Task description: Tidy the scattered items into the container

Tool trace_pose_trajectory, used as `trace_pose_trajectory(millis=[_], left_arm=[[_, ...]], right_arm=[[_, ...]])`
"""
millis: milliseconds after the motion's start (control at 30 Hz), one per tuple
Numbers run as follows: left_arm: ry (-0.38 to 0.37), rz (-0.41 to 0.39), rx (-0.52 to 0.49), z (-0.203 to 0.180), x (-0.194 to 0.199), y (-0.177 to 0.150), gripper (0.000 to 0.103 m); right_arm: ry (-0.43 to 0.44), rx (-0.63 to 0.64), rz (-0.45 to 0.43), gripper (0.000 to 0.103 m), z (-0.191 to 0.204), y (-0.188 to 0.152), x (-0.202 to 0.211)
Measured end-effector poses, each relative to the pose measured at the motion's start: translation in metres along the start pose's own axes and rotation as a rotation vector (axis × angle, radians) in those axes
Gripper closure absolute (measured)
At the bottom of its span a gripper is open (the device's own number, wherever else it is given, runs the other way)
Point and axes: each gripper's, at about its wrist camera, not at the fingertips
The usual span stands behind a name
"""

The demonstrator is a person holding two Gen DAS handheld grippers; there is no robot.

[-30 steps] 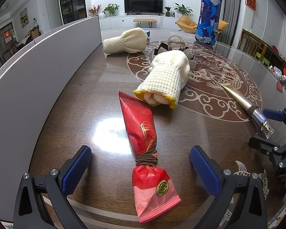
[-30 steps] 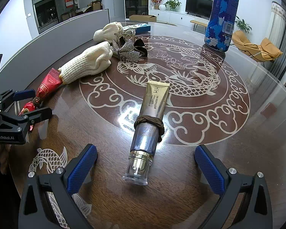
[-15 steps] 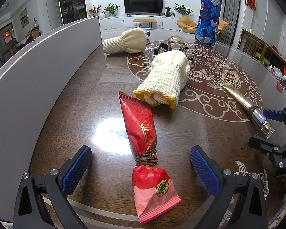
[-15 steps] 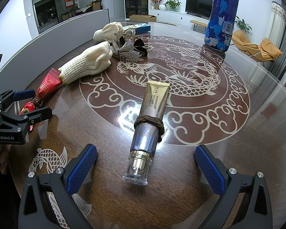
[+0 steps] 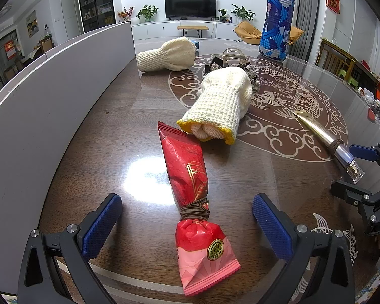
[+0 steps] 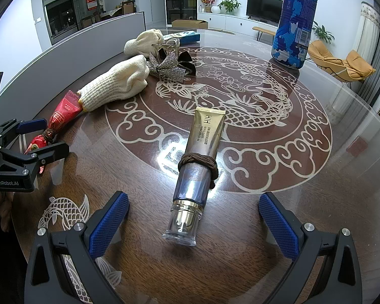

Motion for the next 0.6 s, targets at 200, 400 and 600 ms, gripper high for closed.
trace_pose_trajectory(millis=[200, 400, 600], left_arm=[[0.0, 0.0, 0.001, -0.0001, -0.0003, 0.0, 0.0], [0.0, 0.0, 0.002, -0.0001, -0.0003, -0.0001, 0.0], [0.003, -0.002, 0.004, 0.0003, 0.0002, -0.0001, 0.0]], right_arm=[[0.002, 0.003, 0.001, 0.0, 0.0, 0.0, -0.0001], [0.005, 0.006, 0.002, 0.0, 0.0, -0.0001, -0.0004], [0.007, 0.01, 0.004, 0.0, -0.0001, -0.0003, -0.0003]])
Point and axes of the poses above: each gripper's, at about its wrist camera, not at the fingertips, and x roughly against the way its jaws point, z to its left, y to its top, and after that the axes turned 3 degrees about -y, right-handed
